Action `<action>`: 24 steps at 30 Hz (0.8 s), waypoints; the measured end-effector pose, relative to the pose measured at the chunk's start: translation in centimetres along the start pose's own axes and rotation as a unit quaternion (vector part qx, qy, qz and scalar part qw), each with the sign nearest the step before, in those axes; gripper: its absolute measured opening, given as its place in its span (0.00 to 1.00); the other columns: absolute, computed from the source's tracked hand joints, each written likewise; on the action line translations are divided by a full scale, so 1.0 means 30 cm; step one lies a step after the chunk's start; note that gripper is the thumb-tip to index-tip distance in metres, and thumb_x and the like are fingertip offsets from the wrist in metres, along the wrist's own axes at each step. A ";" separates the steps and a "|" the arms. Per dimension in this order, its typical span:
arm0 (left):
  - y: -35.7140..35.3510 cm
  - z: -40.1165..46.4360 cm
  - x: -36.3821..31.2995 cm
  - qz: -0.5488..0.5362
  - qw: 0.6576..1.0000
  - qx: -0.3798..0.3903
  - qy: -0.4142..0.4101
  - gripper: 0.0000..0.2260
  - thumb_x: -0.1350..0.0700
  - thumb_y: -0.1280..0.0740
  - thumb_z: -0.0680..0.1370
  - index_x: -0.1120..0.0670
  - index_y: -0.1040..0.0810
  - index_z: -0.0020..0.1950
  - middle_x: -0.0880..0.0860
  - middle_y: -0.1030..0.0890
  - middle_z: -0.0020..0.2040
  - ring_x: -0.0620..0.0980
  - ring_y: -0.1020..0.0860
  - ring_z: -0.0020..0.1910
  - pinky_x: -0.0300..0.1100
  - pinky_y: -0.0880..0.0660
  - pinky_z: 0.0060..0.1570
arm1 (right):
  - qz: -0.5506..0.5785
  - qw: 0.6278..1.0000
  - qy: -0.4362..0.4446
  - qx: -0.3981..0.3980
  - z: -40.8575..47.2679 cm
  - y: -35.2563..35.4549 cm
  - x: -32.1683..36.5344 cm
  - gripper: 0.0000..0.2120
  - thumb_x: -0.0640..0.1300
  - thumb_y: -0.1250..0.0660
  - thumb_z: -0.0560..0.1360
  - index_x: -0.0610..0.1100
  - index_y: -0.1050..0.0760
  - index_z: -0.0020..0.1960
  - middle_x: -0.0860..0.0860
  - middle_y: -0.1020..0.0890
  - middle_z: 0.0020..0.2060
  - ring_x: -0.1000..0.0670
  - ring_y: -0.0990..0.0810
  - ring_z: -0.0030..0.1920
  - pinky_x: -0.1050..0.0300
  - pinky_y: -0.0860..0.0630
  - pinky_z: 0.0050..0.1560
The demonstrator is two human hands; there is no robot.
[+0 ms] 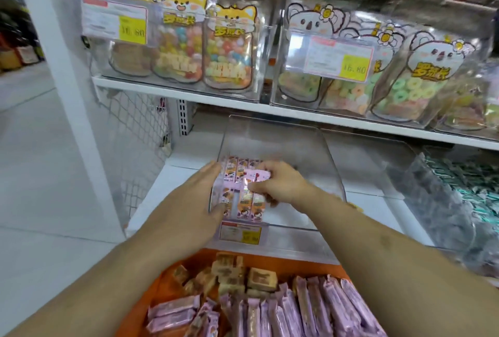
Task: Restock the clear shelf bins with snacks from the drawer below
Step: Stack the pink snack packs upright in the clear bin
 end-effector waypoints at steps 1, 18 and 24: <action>0.000 0.001 0.002 -0.007 1.000 -0.003 0.002 0.36 0.50 0.33 0.83 0.41 0.51 0.85 0.37 0.49 0.83 0.41 0.41 0.81 0.43 0.43 0.80 | 0.006 1.000 -0.011 0.017 0.012 -0.018 -0.011 0.15 0.44 0.22 0.76 0.44 0.24 0.58 0.44 0.18 0.36 0.48 0.21 0.32 0.52 0.19 0.33; -0.001 -0.012 -0.020 -0.006 0.999 -0.032 -0.005 0.37 0.53 0.33 0.82 0.43 0.52 0.85 0.39 0.49 0.84 0.43 0.42 0.81 0.40 0.41 0.76 | -0.224 0.969 0.101 0.036 -0.023 -0.080 -0.019 0.30 0.55 0.18 0.69 0.57 0.22 0.68 0.57 0.29 0.60 0.52 0.25 0.56 0.48 0.21 0.62; -0.003 -0.013 -0.025 -0.001 1.000 -0.029 -0.005 0.36 0.53 0.33 0.83 0.43 0.51 0.85 0.38 0.47 0.83 0.43 0.38 0.79 0.34 0.40 0.68 | -0.249 0.962 0.111 0.029 -0.002 -0.094 -0.008 0.29 0.56 0.19 0.69 0.55 0.21 0.68 0.56 0.27 0.57 0.54 0.26 0.54 0.56 0.24 0.55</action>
Point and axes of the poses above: each hand's wrist, its own z-axis towards the middle knuckle, its own y-axis out of the back of the hand, x = y × z, the point moved 4 cm from there along z, towards the middle knuckle
